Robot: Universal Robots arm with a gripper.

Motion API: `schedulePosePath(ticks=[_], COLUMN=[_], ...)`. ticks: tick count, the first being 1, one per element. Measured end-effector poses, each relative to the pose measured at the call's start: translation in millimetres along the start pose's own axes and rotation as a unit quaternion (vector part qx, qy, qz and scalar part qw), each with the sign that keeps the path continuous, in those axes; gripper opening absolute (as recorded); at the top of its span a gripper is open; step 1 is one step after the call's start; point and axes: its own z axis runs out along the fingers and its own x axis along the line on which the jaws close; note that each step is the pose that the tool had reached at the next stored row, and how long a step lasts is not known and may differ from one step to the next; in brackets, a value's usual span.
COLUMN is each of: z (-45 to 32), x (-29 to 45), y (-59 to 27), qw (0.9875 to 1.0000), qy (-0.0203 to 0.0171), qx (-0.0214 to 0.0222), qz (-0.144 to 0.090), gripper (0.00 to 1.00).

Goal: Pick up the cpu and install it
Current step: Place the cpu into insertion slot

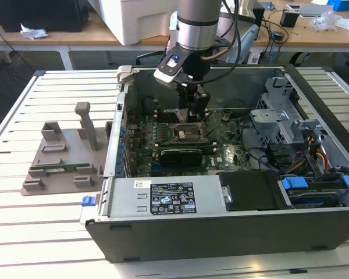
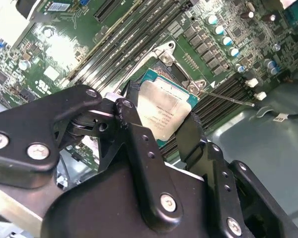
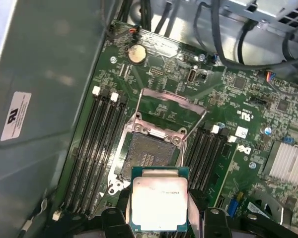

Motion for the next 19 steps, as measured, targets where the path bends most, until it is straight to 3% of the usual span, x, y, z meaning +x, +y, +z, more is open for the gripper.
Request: schedulePosePath(ticks=[7,13,19], z=[0.0,0.1,1.4], x=[0.0,0.0,0.0], y=[0.0,0.0,0.1], qw=[0.9991,0.9962,0.9939], qy=[0.0012,0.0027,0.0026], qx=[0.0007,0.0015,0.002], qz=[0.042,0.087,0.11], gripper=[0.55,0.55,0.55])
